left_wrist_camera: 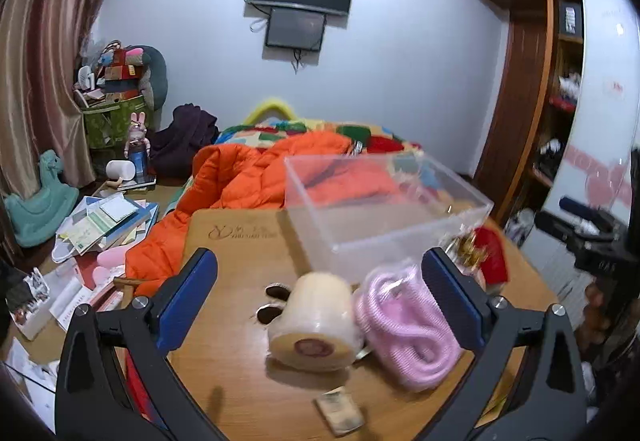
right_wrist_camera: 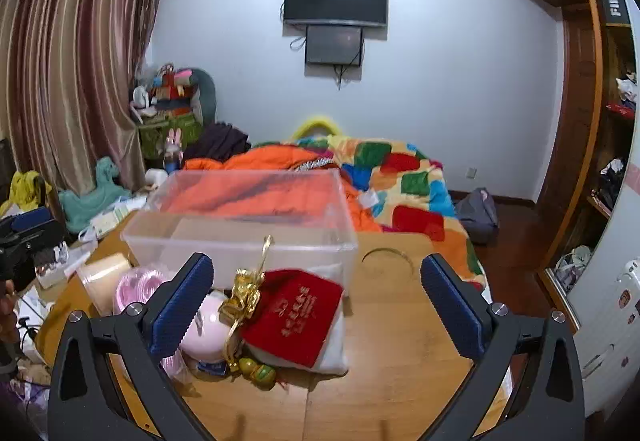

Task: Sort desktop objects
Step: 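Grasp the red velvet pouch with the right tool while the left grasps the cream tub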

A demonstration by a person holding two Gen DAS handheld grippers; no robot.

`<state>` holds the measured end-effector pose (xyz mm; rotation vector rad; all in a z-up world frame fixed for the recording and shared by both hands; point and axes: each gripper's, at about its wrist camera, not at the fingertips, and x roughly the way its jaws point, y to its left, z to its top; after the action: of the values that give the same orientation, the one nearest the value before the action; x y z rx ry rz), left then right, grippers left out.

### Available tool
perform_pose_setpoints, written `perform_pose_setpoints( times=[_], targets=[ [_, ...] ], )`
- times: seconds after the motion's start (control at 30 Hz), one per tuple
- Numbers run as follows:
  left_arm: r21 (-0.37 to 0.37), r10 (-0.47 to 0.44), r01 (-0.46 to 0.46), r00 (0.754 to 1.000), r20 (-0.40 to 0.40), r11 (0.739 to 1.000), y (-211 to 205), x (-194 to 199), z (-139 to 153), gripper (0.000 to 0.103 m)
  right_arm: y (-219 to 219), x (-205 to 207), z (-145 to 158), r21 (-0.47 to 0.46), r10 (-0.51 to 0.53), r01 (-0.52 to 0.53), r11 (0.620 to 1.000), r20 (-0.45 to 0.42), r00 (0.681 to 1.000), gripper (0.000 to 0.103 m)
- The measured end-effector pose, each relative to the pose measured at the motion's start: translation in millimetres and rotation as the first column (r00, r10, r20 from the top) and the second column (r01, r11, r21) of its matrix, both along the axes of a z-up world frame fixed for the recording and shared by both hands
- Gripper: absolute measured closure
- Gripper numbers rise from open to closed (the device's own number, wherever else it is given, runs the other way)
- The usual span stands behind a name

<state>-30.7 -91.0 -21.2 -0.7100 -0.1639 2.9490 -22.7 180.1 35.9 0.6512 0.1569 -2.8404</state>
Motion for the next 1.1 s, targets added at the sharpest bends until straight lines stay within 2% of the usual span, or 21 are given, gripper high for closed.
perform_pose_setpoints(
  times=[0.2, 0.37, 0.43, 0.7, 1.1],
  targets=[
    [-0.029, -0.068, 0.072, 0.992, 0.107, 0.997, 0, -10, -28, 0.000, -8, -10, -14, -0.002, 0.001, -0.001, 1.000, 0.054, 0.999, 0.000],
    [0.021, -0.100, 0.098, 0.976, 0.191, 0.995, -8, -20, -48, 0.000, -7, -28, -28, -0.035, -0.019, 0.025, 0.999, 0.147, 0.989, 0.000],
    [0.019, -0.111, 0.109, 0.970, 0.216, 0.994, -9, -23, -56, 0.000, -5, -36, -35, -0.048, -0.030, 0.039, 0.998, 0.184, 0.982, 0.000],
    [0.006, -0.155, 0.158, 0.954, 0.257, 0.987, -2, -32, -66, 0.000, -12, -51, -50, -0.039, -0.032, 0.044, 0.998, 0.260, 0.965, 0.000],
    [-0.039, -0.136, 0.150, 0.960, 0.243, 0.988, 9, -38, -66, 0.000, -27, -60, -63, 0.000, -0.009, 0.009, 1.000, 0.291, 0.957, 0.001]
  ],
)
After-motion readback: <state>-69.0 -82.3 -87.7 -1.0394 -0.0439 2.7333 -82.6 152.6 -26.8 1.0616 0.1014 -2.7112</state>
